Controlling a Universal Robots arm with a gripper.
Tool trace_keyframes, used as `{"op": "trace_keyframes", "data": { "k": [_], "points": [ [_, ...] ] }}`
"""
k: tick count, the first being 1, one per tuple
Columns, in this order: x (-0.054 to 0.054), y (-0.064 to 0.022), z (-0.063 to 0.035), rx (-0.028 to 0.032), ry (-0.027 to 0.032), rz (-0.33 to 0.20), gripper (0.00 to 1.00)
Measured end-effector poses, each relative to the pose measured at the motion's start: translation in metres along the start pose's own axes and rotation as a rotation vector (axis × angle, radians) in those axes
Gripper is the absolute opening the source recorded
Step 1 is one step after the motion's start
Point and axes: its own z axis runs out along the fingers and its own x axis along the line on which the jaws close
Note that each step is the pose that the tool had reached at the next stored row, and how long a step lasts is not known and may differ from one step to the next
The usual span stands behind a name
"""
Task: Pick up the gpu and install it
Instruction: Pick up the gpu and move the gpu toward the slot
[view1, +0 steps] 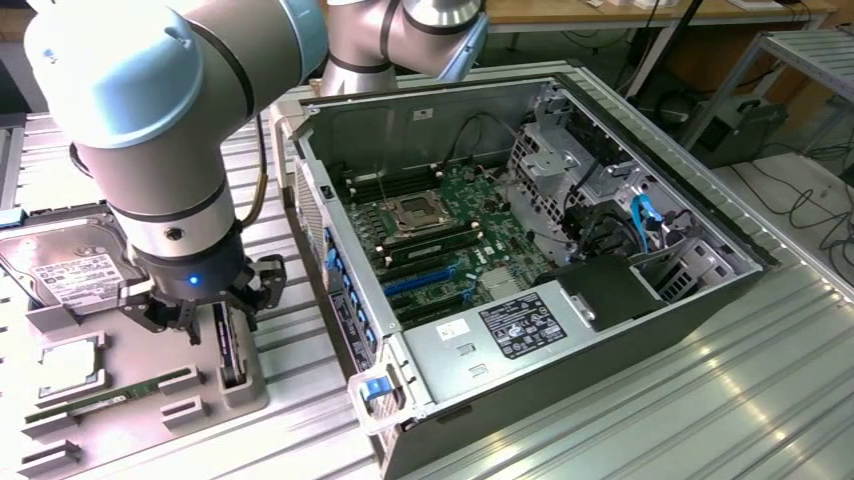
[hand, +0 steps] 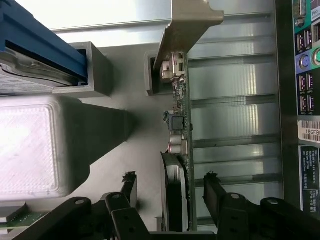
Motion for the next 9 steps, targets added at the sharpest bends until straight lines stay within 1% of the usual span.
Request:
{"op": "trace_keyframes", "data": {
  "k": [1,9],
  "points": [
    [0.0,0.0,0.0002,-0.0002,-0.0001,0.0,0.59],
    [-0.0001,0.0,0.0005,-0.0003,-0.0003,0.0,0.59]
  ]
}}
